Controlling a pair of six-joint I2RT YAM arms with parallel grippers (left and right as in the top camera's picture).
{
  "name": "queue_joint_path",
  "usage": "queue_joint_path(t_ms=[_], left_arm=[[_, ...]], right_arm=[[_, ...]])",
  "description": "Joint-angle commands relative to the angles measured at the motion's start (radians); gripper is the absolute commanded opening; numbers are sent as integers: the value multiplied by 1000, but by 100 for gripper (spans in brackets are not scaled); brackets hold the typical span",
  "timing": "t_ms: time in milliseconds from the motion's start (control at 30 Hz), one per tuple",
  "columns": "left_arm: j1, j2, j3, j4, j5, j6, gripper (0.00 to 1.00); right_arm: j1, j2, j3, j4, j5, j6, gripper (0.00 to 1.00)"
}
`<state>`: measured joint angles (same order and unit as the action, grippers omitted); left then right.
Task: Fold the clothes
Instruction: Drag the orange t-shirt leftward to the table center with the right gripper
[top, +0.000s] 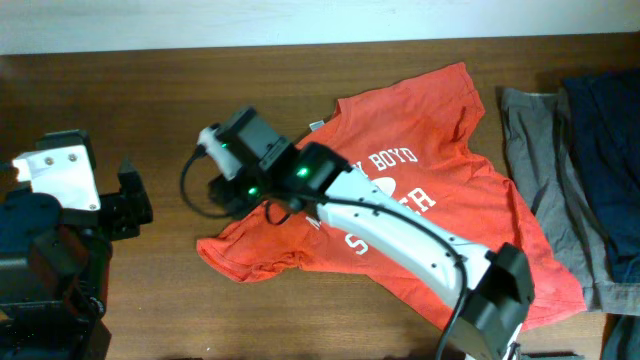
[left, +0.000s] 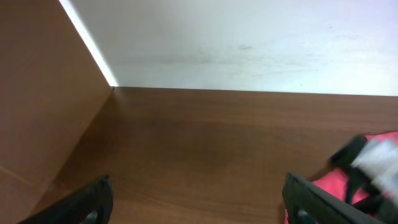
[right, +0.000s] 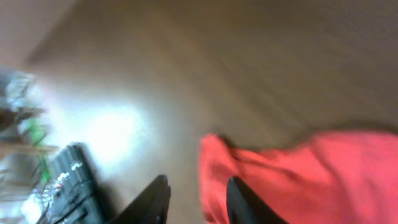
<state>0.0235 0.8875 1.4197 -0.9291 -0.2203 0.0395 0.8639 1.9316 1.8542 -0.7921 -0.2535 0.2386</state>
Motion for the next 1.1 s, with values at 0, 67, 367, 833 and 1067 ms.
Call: queue_joint_path(t_ms=[0, 67, 367, 833, 1067], left_arm=[[-1, 22, 12, -7, 95, -14, 87], [-1, 62, 10, -22, 232, -13, 87], [-84, 561, 3, -35, 710, 208, 79], [-254, 1145, 5, 354, 497, 250, 74], [-259, 1238, 5, 418, 436, 239, 66]], right_arm=[[-137, -100, 4, -52, 228, 124, 50], [-230, -128, 4, -89, 224, 142, 57], [-673, -151, 4, -290, 4, 133, 70], [-878, -151, 3, -443, -68, 23, 70], [-877, -151, 3, -460, -67, 19, 70]])
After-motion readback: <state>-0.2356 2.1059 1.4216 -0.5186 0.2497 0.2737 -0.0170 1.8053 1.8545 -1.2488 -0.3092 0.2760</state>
